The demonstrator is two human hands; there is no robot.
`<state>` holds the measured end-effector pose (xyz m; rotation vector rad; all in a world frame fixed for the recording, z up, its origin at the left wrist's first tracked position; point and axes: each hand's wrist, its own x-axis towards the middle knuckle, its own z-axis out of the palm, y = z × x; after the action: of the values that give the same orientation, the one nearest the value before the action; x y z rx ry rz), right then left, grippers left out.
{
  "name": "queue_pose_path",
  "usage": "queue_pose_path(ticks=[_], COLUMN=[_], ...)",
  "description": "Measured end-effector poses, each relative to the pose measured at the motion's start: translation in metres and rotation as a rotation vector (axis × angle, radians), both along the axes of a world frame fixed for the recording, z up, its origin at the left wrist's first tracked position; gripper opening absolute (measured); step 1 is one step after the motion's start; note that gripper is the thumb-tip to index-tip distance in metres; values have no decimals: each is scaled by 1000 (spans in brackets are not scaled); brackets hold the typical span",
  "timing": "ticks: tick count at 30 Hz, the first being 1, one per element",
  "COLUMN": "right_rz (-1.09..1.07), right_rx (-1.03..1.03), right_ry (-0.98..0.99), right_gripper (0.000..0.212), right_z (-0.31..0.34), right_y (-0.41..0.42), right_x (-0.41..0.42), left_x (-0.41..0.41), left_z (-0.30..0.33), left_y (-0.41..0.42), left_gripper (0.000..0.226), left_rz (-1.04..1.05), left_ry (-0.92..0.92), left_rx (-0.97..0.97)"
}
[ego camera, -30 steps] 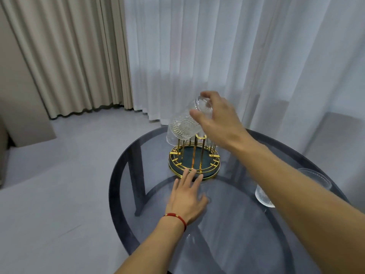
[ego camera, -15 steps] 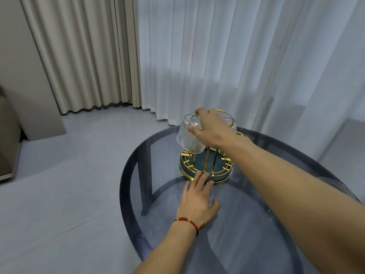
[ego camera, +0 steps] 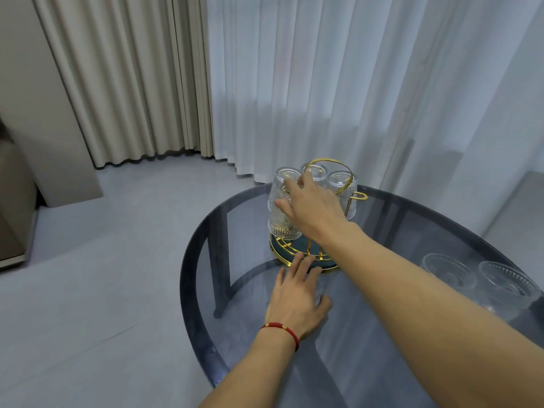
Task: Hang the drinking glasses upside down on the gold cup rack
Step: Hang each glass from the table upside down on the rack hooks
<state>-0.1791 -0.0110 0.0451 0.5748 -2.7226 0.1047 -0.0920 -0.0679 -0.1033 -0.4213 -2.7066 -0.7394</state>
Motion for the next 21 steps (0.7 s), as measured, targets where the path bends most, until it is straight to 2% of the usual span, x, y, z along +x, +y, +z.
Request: queue_pose_path(ticks=[4, 6, 12, 15, 18, 21], right_rz=[-33, -27, -20, -86, -188, -327], right_rx=[85, 35, -294, -415, -561, -762], right_ry=[42, 139, 276, 294, 255, 126], right_gripper=[64, 55, 42, 42, 39, 27], right_z=[-12, -15, -39, -61, -79, -81], right_y=[8, 16, 72, 107, 134, 150], right_x=[10, 22, 83, 116, 145, 154], left_x=[0, -1, 0, 5, 13, 21], left_z=[2, 3, 4, 5, 9, 16], left_y=[0, 0, 4, 8, 13, 27], left_gripper=[46, 43, 48, 42, 36, 41], left_rz=[-3, -1, 25, 67, 112, 107], left_ry=[11, 20, -40, 15, 117, 177], left_rx=[24, 18, -25, -60, -70, -13])
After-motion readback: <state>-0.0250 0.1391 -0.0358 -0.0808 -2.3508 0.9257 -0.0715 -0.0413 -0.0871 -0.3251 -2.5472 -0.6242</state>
